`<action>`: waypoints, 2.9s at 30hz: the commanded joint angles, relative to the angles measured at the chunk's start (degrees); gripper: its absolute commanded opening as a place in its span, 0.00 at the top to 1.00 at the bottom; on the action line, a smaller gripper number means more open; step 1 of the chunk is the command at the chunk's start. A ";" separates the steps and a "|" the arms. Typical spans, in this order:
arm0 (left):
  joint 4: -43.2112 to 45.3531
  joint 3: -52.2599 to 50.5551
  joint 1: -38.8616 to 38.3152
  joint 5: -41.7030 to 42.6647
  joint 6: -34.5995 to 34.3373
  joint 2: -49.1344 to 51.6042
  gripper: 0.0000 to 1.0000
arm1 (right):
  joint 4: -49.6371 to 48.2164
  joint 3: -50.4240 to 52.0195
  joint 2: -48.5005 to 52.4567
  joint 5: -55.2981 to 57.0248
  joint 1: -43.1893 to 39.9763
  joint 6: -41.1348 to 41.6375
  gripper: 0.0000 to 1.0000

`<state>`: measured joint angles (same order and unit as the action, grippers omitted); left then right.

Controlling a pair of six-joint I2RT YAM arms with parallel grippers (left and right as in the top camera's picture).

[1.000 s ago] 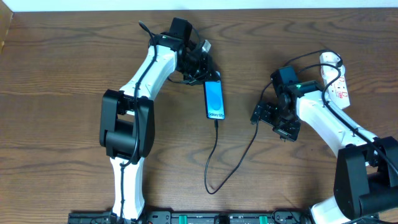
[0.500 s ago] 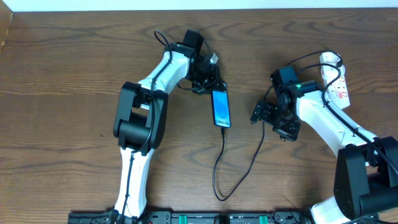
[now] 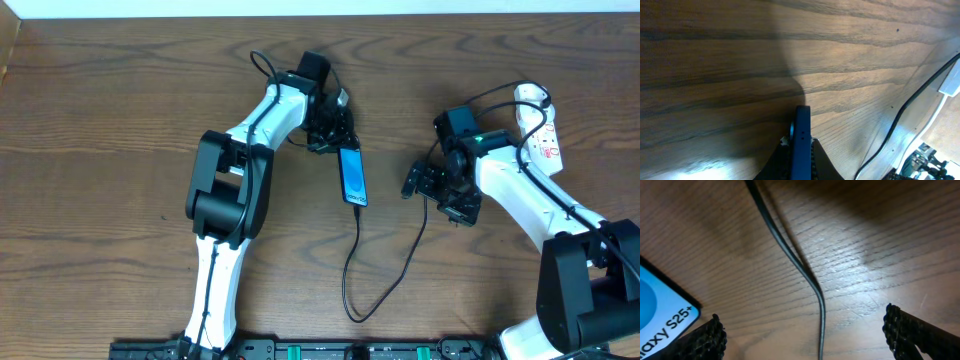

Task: Plug charger to phone and switch on socket
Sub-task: 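Lower the phone flat onto the table center with the left gripper, then release the phone and raise the left gripper away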

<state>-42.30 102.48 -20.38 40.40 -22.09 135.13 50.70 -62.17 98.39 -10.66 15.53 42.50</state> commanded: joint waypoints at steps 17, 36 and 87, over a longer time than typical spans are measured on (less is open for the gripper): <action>-0.66 -0.07 -1.81 -1.07 -0.33 0.52 0.83 | -0.33 -0.37 -1.01 0.44 1.36 0.31 0.01; -4.33 -0.07 -1.84 -7.06 -0.31 0.52 0.50 | -0.11 -0.37 -1.01 0.42 1.40 0.28 0.01; -24.48 0.94 8.41 -43.45 9.40 -46.90 0.26 | -0.98 -0.37 -1.01 -0.42 1.40 0.28 0.01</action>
<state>-65.78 103.46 -11.84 -1.91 -13.43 92.09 49.80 -62.17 98.39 -10.90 16.47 42.50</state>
